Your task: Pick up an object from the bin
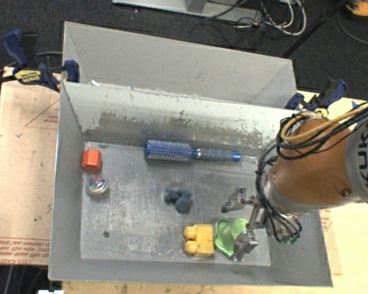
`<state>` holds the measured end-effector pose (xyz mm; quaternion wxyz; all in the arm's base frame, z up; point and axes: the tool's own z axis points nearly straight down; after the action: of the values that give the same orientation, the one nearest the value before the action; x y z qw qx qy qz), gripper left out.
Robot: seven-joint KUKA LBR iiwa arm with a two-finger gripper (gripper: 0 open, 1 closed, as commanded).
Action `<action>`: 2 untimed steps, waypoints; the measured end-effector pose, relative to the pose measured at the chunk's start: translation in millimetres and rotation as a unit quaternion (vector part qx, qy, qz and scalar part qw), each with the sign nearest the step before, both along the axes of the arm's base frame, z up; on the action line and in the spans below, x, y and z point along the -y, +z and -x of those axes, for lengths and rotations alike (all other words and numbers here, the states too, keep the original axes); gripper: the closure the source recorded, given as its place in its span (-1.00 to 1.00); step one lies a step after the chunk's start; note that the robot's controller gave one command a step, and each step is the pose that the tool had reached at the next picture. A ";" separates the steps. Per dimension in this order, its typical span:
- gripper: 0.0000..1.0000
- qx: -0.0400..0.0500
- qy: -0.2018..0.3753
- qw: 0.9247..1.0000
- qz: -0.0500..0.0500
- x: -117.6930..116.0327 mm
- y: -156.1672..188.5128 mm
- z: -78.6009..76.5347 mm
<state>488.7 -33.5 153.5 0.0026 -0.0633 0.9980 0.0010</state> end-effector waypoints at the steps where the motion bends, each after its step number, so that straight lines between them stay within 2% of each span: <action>1: -1.00 0.004 0.138 0.990 0.002 -23.7 -77.6 -4.2; 2: 1.00 0.003 0.139 0.990 0.002 -23.9 -77.5 -3.5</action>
Offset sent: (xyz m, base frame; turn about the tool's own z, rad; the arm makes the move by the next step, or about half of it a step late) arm -0.0004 0.0232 -0.0811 -0.2792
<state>492.2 -9.6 76.0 0.0055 -0.2012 0.9795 -0.0006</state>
